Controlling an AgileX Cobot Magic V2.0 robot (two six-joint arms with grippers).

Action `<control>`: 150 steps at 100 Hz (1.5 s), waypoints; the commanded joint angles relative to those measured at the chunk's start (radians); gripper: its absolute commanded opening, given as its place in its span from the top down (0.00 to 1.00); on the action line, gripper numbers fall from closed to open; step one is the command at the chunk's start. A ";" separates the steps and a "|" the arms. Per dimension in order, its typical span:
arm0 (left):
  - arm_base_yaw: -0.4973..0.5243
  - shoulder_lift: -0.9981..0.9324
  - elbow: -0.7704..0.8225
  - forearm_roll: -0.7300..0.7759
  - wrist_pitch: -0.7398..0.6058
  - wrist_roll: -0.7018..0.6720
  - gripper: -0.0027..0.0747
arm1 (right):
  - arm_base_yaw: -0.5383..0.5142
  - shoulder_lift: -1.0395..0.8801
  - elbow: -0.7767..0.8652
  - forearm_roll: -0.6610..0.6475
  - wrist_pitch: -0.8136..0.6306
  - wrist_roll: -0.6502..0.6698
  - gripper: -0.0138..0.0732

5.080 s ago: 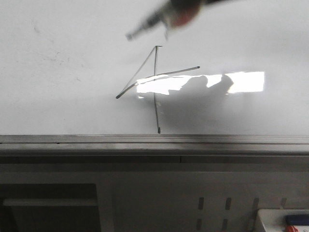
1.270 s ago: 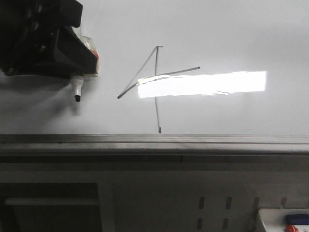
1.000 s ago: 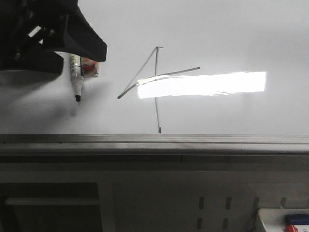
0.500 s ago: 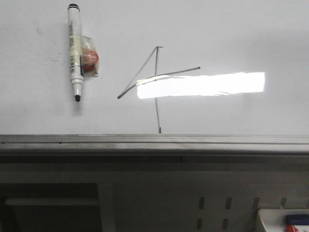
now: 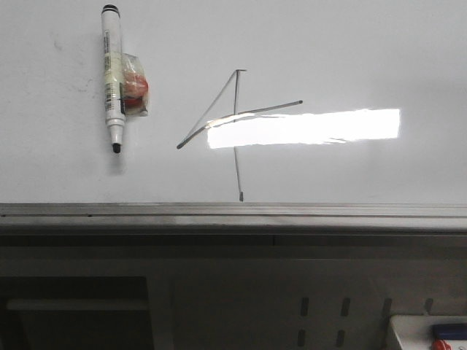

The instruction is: Write number 4 on whiteboard

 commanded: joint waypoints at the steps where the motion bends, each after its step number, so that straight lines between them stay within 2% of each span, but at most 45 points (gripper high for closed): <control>1: 0.000 0.007 -0.025 -0.004 -0.035 -0.001 0.99 | -0.005 0.005 -0.026 -0.010 -0.058 -0.012 0.92; 45: 0.000 0.007 -0.015 0.001 -0.042 -0.001 0.99 | -0.005 0.005 -0.026 -0.010 -0.058 -0.012 0.92; 50: 0.000 -0.002 -0.008 0.041 -0.051 -0.001 0.99 | -0.005 0.005 -0.026 -0.010 -0.058 -0.012 0.92; 59: 0.031 -0.041 0.015 0.261 -0.049 -0.007 0.99 | -0.005 0.005 -0.026 -0.010 -0.058 -0.012 0.92; 66: 0.089 -0.084 0.051 0.432 -0.056 -0.123 0.99 | -0.005 0.005 -0.026 -0.010 -0.058 -0.012 0.92; 81: 0.280 -0.201 0.150 0.864 -0.060 -0.580 0.99 | -0.005 0.005 -0.026 -0.010 -0.058 -0.012 0.92; 88: 0.357 -0.252 0.187 0.975 -0.021 -0.716 0.99 | -0.005 0.005 -0.026 -0.010 -0.058 -0.012 0.92; 102: 0.458 -0.252 0.235 0.971 0.117 -0.765 0.99 | -0.005 0.005 -0.026 -0.010 -0.055 -0.012 0.92; 113: 0.478 -0.252 0.256 0.962 0.254 -0.768 0.99 | -0.005 0.005 -0.026 -0.010 -0.055 -0.012 0.92; 150: 0.478 -0.258 0.277 0.984 0.251 -0.766 0.99 | -0.005 0.005 -0.026 -0.010 -0.055 -0.012 0.92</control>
